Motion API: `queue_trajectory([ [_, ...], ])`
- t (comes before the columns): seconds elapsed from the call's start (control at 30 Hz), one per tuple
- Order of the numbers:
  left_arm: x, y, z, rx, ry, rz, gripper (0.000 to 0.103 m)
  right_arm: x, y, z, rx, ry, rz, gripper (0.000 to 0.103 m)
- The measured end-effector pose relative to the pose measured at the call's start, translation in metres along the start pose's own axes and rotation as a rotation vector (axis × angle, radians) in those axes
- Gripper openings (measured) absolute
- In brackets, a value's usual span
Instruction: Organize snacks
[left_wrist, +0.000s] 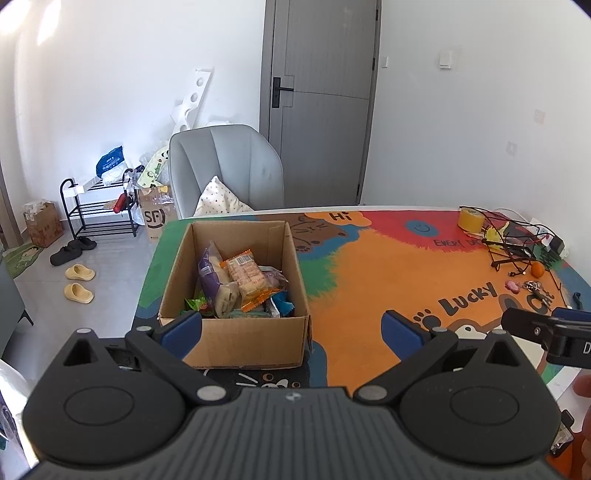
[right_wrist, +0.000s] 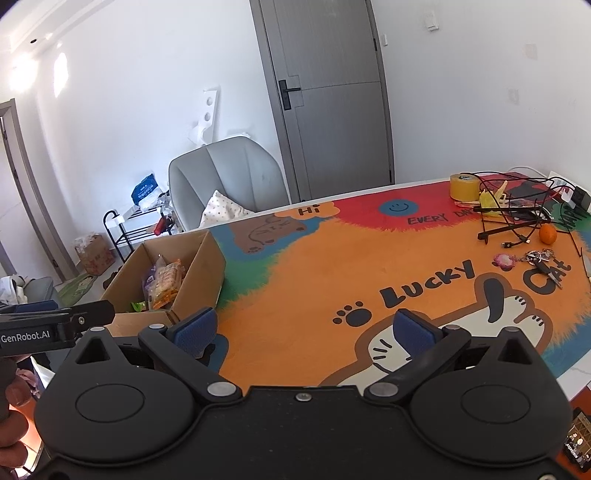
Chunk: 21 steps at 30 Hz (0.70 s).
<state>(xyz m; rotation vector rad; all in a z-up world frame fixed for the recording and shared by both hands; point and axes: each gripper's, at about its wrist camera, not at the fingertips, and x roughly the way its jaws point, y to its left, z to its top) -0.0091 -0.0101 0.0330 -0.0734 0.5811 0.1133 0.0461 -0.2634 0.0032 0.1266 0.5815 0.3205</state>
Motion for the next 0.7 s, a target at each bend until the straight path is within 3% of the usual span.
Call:
queue_trajectory([
  [0.7,0.0033,0.0013,-0.0007,-0.007,0.009,-0.004,0.103,0.0022,0.0016,-0.0013,0.000,0.010,-0.003,0.103],
])
